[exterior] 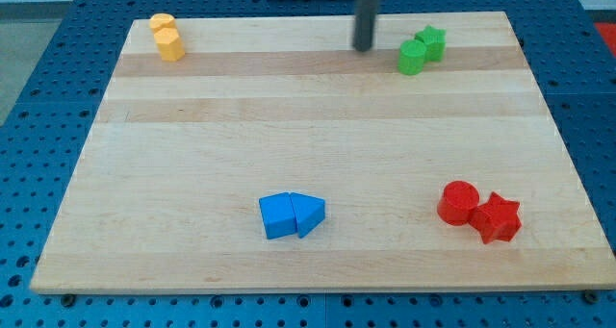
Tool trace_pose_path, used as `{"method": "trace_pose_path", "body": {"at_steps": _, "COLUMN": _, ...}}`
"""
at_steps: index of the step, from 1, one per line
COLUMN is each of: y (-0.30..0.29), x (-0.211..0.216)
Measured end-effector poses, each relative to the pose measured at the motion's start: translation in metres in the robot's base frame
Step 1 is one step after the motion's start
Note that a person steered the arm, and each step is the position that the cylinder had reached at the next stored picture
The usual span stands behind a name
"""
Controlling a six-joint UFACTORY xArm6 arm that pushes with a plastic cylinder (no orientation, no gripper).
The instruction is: Slightly touch the right side of the yellow heart
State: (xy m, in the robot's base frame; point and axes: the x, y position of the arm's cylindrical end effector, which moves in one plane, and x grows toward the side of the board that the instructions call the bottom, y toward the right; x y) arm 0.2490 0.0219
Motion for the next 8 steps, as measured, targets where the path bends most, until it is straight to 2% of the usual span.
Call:
{"method": "trace_pose_path", "body": {"at_steps": 1, "y": -0.073, "x": -0.057}}
{"method": "trace_pose_path", "body": {"at_steps": 3, "y": -0.101, "x": -0.056}}
{"method": "trace_pose_path", "body": {"at_steps": 4, "y": -0.176, "x": -0.057}}
{"method": "trace_pose_path", "body": {"at_steps": 8, "y": -0.201, "x": -0.057}}
